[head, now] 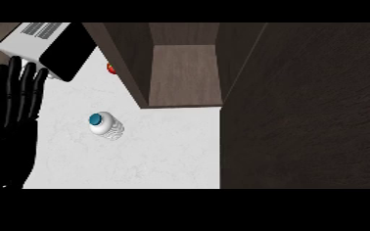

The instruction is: Pick up the bottled water, place it into the cabinet and close the cabinet

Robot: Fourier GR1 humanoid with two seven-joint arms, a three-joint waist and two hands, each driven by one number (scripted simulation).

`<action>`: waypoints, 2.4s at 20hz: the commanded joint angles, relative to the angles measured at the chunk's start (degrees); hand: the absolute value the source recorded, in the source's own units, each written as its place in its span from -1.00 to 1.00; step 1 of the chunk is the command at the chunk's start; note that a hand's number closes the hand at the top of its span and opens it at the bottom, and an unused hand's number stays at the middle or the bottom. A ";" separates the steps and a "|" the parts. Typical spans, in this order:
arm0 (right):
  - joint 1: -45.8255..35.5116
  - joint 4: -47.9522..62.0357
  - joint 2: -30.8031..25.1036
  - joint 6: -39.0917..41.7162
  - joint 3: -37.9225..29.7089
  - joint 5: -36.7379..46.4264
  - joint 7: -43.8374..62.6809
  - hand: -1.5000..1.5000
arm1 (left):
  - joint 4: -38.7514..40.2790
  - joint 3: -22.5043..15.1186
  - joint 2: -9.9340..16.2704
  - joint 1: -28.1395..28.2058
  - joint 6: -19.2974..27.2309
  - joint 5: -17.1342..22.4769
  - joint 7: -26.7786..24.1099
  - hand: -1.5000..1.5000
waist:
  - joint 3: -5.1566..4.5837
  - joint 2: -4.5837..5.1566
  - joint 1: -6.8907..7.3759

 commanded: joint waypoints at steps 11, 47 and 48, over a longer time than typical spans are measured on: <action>17.72 -16.20 -4.50 11.07 2.70 -12.97 9.36 -1.00 | -5.10 -5.95 -5.55 8.48 14.04 5.04 10.13 -1.00 | 1.80 -0.97 1.58; 49.43 -30.68 -0.24 25.10 1.81 -15.80 -5.44 -1.00 | -0.43 -6.62 -5.34 19.97 15.99 10.70 3.08 -1.00 | 1.68 -0.90 0.86; 47.68 -32.10 -0.85 22.46 0.67 -16.58 -1.96 -1.00 | -1.29 -6.19 -5.38 22.59 14.91 12.34 1.60 -1.00 | 1.66 -0.82 1.67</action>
